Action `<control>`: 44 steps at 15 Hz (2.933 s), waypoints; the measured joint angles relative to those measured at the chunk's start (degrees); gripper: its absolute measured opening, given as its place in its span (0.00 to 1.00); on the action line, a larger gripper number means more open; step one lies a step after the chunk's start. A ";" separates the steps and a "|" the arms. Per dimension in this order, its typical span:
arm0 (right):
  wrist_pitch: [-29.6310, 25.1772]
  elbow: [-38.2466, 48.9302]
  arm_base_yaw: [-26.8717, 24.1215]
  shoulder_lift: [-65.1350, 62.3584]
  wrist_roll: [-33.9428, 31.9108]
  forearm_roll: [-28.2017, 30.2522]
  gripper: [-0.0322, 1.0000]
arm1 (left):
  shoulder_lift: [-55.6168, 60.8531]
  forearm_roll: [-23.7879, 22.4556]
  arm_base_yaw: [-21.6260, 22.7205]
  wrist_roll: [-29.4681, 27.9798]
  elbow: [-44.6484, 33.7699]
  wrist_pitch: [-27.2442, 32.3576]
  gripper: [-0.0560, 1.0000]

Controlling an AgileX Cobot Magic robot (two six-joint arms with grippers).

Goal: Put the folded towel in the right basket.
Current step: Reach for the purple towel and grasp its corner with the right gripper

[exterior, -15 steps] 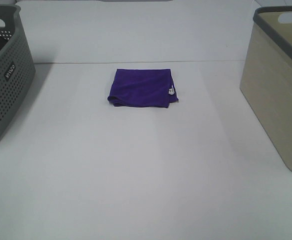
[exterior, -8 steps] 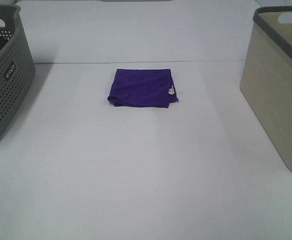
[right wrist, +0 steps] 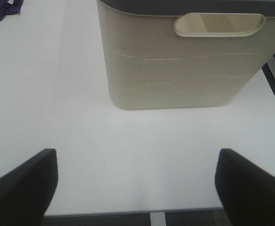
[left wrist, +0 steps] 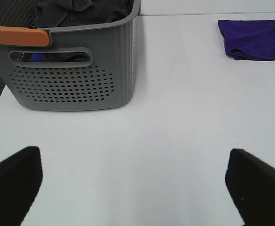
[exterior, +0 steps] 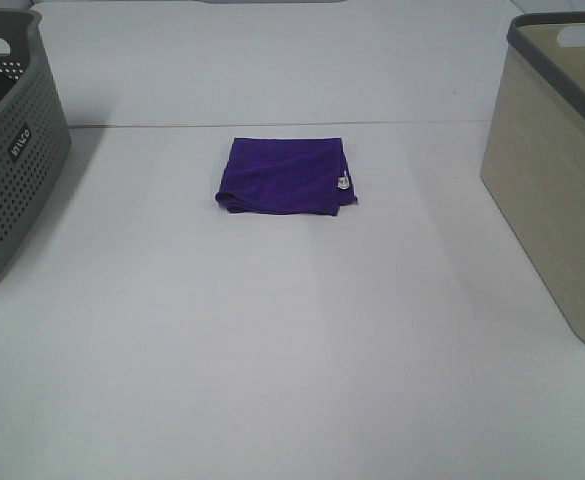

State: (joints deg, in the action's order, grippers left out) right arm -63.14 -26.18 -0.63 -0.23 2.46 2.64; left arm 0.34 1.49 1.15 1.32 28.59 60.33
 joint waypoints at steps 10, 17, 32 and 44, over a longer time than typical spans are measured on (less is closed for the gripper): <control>0.00 0.00 0.00 0.00 0.00 -0.06 0.88 | 0.00 0.00 0.00 0.00 0.00 0.00 0.99; 0.06 0.00 0.00 0.00 1.43 -0.06 0.88 | 0.00 0.00 0.00 0.00 0.00 0.00 0.99; -6.76 -46.07 0.00 69.96 1.60 -17.70 0.88 | 0.00 0.00 0.00 0.00 0.00 0.00 0.99; -6.65 -90.53 7.56 116.65 2.35 -30.71 0.86 | 0.00 0.00 0.00 0.00 0.00 0.00 0.99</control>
State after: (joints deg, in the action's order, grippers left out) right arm -69.79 -116.71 6.93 116.43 4.81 -28.07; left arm 0.34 1.49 1.15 1.32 28.59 60.33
